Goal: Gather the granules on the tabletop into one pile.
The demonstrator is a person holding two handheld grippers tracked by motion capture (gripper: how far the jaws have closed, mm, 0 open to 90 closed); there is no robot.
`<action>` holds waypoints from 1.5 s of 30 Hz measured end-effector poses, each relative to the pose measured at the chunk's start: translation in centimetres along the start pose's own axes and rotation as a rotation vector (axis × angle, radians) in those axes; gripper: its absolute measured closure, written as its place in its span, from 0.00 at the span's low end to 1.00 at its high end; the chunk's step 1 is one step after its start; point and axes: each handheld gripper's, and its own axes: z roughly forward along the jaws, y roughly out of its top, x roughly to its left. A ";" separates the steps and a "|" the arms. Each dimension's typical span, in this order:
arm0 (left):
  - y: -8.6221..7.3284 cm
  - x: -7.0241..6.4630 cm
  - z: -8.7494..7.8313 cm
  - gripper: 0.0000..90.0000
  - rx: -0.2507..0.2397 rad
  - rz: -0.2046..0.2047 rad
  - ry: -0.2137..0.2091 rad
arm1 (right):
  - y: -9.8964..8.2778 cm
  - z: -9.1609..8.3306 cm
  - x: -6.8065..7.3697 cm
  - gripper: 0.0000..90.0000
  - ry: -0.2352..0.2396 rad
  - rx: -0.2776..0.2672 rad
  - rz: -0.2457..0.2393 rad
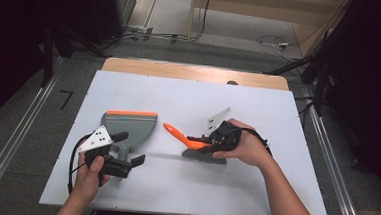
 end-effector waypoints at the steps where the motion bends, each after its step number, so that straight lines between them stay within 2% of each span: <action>1: 0.0 0.0 0.0 0.00 0.000 -0.001 0.000 | 0.0 0.0 -0.1 0.77 -0.002 -0.001 -0.005; 4: 0.0 0.1 -0.1 0.00 0.001 -0.002 0.003 | 0.2 0.1 -0.5 0.77 -0.014 -0.006 -0.028; 9: 0.0 0.0 -0.1 0.00 -0.001 0.000 -0.001 | 0.6 0.2 -1.0 0.77 -0.066 -0.003 -0.040; 12: 0.1 0.0 -0.1 0.00 -0.002 0.001 0.001 | 0.8 0.3 -1.1 0.77 -0.068 0.001 -0.034; 18: 0.0 0.1 -0.1 0.00 0.000 0.000 0.002 | 1.0 0.2 -0.8 0.77 -0.074 -0.010 -0.053; 22: 0.0 0.1 -0.1 0.00 0.000 0.000 0.002 | 1.2 -0.8 -0.2 0.76 -0.075 -0.030 -0.052; 25: 0.0 0.1 -0.2 0.00 -0.002 -0.002 0.002 | 1.1 -2.1 0.2 0.76 -0.115 -0.057 -0.023; 27: 0.0 0.1 -0.2 0.00 -0.002 -0.002 0.002 | 0.8 -3.3 0.1 0.76 -0.166 -0.081 0.023; 29: 0.0 0.1 -0.2 0.00 -0.001 0.000 0.001 | 0.2 -4.3 -0.2 0.76 -0.227 -0.111 0.118; 30: 0.1 0.0 -0.1 0.00 -0.003 0.000 0.000 | -0.2 -4.8 -0.3 0.76 -0.267 -0.115 0.187; 32: 0.1 0.0 -0.1 0.00 -0.004 0.000 -0.001 | -1.0 -5.4 -0.7 0.76 -0.354 -0.089 0.342; 33: 0.1 0.0 -0.1 0.00 -0.003 0.002 -0.002 | -1.4 -5.5 -0.8 0.76 -0.406 -0.070 0.399; 35: 0.1 0.0 -0.1 0.00 0.000 0.003 -0.001 | -2.3 -5.2 -0.9 0.77 -0.512 -0.023 0.480; 36: 0.1 0.0 -0.1 0.00 0.000 0.002 -0.002 | -2.7 -4.9 -1.0 0.77 -0.545 -0.008 0.529; 39: 0.1 0.0 0.0 0.00 0.000 0.000 -0.003 | -3.6 -3.7 -1.1 0.77 -0.611 0.027 0.630; 41: 0.1 -0.1 0.1 0.00 0.001 0.003 -0.004 | -3.7 -2.6 -0.9 0.77 -0.627 0.033 0.694; 42: 0.1 -0.1 0.1 0.00 0.001 0.003 -0.003 | -3.6 -2.3 -0.7 0.77 -0.633 0.003 0.719; 45: 0.1 -0.1 0.1 0.00 0.002 0.002 -0.005 | -2.8 -1.6 -0.4 0.77 -0.661 -0.014 0.779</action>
